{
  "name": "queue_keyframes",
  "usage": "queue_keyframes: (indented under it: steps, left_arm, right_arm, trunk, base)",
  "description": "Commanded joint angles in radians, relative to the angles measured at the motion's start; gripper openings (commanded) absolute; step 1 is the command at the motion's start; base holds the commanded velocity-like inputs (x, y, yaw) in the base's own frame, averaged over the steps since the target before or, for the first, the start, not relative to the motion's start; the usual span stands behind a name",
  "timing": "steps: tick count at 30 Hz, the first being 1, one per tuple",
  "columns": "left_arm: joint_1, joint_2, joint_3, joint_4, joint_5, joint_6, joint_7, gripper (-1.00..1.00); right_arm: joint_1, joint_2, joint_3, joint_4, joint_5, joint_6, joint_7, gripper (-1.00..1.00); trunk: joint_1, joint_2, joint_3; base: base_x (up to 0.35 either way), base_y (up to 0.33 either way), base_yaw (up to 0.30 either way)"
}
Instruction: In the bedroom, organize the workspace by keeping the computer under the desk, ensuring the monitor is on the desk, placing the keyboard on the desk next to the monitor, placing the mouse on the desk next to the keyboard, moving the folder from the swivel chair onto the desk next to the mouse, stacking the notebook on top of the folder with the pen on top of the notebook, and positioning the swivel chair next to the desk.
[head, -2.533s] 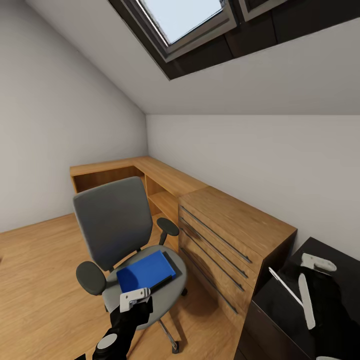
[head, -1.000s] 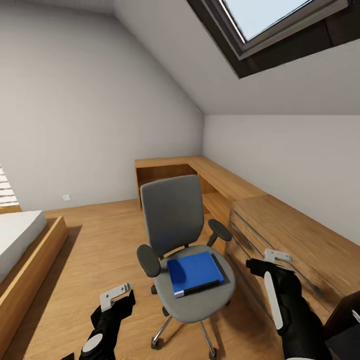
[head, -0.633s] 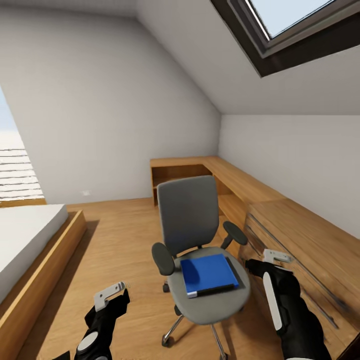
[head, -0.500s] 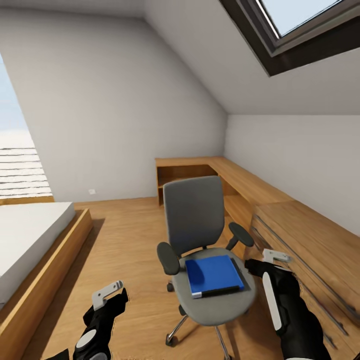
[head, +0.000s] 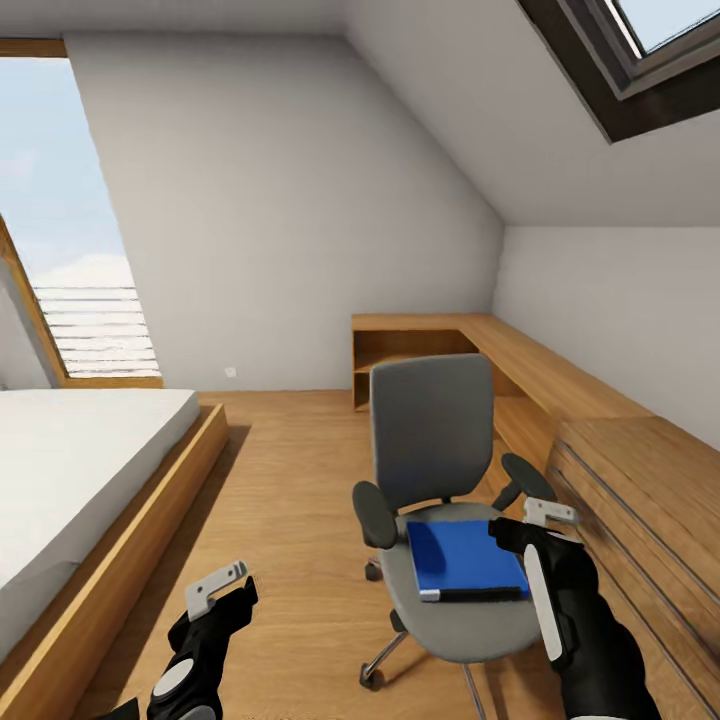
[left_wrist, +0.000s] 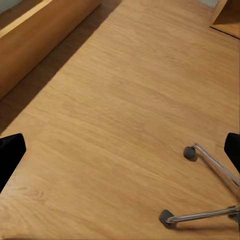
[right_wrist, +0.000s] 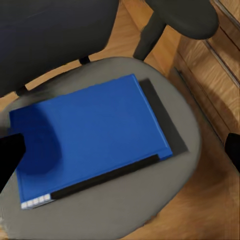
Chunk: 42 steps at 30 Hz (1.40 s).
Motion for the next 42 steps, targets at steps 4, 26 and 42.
queue_keyframes:
  steps: [4, 26, 42]
  left_arm:
    - [-0.002, 0.001, -0.003, -0.001, 0.006, -0.010, 0.003, 1.00]
    - [-0.002, -0.002, -0.005, 0.000, 0.005, -0.010, 0.002, 1.00]
    - [-0.002, -0.002, -0.006, 0.001, 0.003, -0.012, 0.007, 1.00]
  right_arm:
    - [-0.001, 0.001, -0.001, 0.007, 0.003, 0.005, 0.000, 1.00]
    - [-0.001, 0.000, -0.001, 0.019, 0.003, -0.058, 0.001, 1.00]
    - [-0.001, 0.000, 0.010, 0.036, 0.002, -0.067, 0.000, 1.00]
  trunk:
    - [0.000, -0.001, -0.005]
    - [0.000, -0.001, -0.014]
    - [0.000, -0.001, -0.014]
  base:
    - [0.000, 0.000, 0.219]
    - [0.003, 0.000, 0.072]
    - [0.218, 0.000, 0.000]
